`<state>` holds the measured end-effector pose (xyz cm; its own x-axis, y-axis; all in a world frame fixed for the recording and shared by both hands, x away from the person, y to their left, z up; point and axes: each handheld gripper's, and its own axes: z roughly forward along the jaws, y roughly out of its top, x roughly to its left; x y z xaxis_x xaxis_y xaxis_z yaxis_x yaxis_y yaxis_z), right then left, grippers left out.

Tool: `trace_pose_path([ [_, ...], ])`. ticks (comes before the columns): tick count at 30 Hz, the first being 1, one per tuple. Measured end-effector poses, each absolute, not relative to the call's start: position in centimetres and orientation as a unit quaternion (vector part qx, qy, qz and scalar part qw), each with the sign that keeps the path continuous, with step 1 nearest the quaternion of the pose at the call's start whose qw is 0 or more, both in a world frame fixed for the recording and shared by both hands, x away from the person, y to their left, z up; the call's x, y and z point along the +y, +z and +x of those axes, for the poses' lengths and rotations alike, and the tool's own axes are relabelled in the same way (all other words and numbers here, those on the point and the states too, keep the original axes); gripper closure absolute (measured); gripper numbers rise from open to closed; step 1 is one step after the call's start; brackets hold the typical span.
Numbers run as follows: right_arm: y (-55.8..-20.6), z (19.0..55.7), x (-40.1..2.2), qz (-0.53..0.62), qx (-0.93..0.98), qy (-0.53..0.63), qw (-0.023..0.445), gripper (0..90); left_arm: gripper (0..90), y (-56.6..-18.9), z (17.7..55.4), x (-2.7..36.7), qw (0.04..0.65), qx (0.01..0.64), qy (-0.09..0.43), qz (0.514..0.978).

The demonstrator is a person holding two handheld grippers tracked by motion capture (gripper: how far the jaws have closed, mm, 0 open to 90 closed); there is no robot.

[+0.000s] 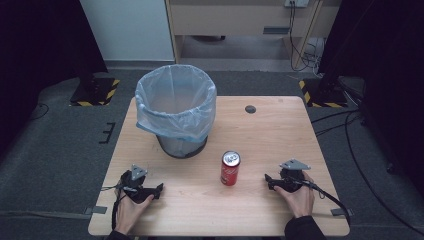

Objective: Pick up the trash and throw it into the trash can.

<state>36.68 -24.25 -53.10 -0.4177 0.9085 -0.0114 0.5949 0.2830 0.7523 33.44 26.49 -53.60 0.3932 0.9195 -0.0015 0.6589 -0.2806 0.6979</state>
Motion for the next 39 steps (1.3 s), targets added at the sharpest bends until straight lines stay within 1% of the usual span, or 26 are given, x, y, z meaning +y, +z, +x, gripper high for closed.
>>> trace_pose_path([
  [4, -51.8, 36.4, -24.9, 0.484, 0.749, 0.386, 0.237, 18.2, 0.0, -53.6, 33.3, 26.4, 0.312, 0.518, 0.210, 0.769],
  [7, -50.6, 36.1, -25.4, 0.479, 0.735, 0.417, 0.236, 18.0, 0.0, -53.6, 33.3, 26.4, 0.312, 0.518, 0.210, 0.768],
  [18, -46.3, 35.0, -25.7, 0.451, 0.702, 0.488, 0.255, 18.9, 0.0, -53.6, 33.3, 26.4, 0.312, 0.518, 0.210, 0.768],
  [30, -42.6, 34.3, -25.4, 0.430, 0.683, 0.527, 0.266, 18.8, 0.0, -53.6, 33.3, 26.4, 0.312, 0.518, 0.210, 0.768],
  [39, -41.1, 34.1, -25.2, 0.420, 0.677, 0.541, 0.268, 18.5, 0.0, -53.6, 33.3, 26.4, 0.312, 0.518, 0.210, 0.768],
])
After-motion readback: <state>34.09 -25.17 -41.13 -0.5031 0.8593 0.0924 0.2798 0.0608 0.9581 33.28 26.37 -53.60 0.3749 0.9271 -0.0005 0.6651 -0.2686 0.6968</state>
